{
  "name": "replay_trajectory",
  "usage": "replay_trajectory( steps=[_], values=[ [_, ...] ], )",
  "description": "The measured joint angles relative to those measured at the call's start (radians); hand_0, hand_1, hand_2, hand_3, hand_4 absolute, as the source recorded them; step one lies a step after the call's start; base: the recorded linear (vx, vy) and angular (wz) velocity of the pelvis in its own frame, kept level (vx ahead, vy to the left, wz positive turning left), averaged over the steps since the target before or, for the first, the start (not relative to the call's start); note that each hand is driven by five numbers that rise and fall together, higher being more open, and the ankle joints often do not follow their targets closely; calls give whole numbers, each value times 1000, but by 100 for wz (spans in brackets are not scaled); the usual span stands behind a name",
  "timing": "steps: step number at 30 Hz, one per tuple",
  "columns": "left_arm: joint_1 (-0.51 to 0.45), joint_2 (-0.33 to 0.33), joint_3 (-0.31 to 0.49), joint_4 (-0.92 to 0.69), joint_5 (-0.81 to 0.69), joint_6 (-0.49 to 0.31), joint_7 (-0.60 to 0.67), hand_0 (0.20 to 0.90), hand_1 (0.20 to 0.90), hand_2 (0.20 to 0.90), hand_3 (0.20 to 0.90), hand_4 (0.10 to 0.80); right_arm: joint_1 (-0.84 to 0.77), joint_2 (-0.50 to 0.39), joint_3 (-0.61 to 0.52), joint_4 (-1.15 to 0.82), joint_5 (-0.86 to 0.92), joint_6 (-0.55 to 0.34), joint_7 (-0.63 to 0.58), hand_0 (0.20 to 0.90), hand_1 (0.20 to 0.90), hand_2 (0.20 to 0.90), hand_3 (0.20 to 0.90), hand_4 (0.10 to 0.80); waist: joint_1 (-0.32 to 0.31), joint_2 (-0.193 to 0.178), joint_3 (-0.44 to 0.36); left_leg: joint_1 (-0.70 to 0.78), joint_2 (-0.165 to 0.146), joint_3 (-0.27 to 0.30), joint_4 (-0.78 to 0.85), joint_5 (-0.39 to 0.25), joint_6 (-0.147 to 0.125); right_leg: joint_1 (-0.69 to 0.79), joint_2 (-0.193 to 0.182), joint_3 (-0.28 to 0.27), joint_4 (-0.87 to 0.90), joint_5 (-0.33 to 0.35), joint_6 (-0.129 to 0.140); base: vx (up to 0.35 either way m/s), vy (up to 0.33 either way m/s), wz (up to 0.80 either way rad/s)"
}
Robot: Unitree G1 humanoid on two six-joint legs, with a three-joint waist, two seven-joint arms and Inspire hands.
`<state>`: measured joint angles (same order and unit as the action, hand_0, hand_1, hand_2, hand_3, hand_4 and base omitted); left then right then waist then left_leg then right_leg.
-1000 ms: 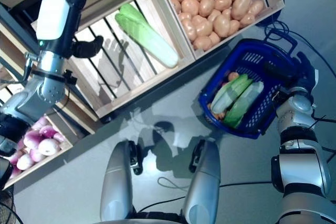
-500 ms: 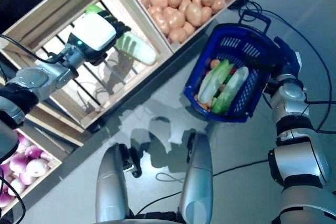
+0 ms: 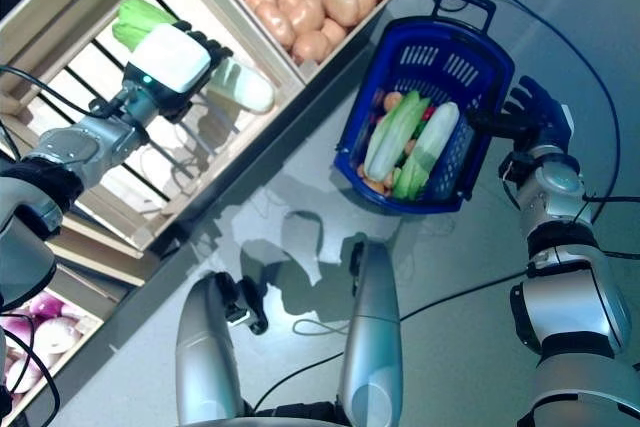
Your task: Put vegetables into the basket
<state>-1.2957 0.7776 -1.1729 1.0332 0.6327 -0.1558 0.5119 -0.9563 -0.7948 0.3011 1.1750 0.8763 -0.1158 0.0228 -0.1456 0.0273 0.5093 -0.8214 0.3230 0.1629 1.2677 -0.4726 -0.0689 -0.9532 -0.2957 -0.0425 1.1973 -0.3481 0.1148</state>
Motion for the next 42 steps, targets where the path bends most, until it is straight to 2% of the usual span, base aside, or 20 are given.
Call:
replay_trajectory(
  steps=[10,17,21,28,38,39,40,41,42],
  values=[
    [-6,-26,0,12,3,20,1,900,900,900,900,800,0,0,0,-2,15,0,16,900,900,900,900,800,-2,-2,0,-51,22,4,55,-19,1,-67,1,9,44,0,-4,-26,4,-6],
    [-19,-64,2,40,0,77,-87,900,900,900,900,800,0,0,0,-6,42,0,30,900,900,900,900,800,-5,-10,2,-103,37,2,103,-35,8,-122,0,14,75,3,-6,-43,-13,-6],
    [-79,-68,2,50,2,101,-146,900,900,900,900,800,0,3,0,-78,43,-1,33,900,900,900,900,800,-10,-23,6,-147,52,-2,138,-42,9,-167,2,16,103,4,-11,-46,-5,-5],
    [-129,-66,4,77,-2,170,-223,900,900,900,900,800,39,14,-1,-235,84,-7,38,900,900,900,900,800,-44,-40,12,-213,76,-8,205,-68,16,-237,15,29,142,6,-15,-28,30,-9],
    [-136,-67,24,91,-12,209,-279,900,900,900,900,800,117,21,-4,-343,86,-7,66,900,900,900,900,800,-52,-42,13,-249,96,-20,264,-93,19,-284,14,34,200,-3,-29,-1,4,-4],
    [-136,-67,30,91,-12,209,-288,858,858,858,858,772,126,21,-4,-360,86,-7,69,900,900,900,900,800,-54,-42,13,-249,96,-21,265,-93,19,-285,12,33,203,-3,-30,0,0,0],
    [-136,-67,35,91,-12,209,-294,676,676,676,676,651,129,21,-4,-368,86,-7,71,900,900,900,900,800,-56,-42,13,-249,96,-21,266,-93,19,-285,11,33,204,-4,-31,0,0,0],
    [-136,-67,46,91,-11,209,-305,300,300,300,300,400,133,22,-4,-386,86,-7,76,900,900,900,900,800,-57,-42,13,-249,96,-21,267,-93,19,-285,10,32,205,-4,-32,0,0,0],
    [-136,-67,51,91,-11,209,-315,300,300,300,300,400,139,22,-4,-407,86,-7,76,900,900,900,900,800,-59,-42,12,-248,96,-21,267,-93,18,-284,8,31,206,-4,-32,0,0,0]
  ],
)
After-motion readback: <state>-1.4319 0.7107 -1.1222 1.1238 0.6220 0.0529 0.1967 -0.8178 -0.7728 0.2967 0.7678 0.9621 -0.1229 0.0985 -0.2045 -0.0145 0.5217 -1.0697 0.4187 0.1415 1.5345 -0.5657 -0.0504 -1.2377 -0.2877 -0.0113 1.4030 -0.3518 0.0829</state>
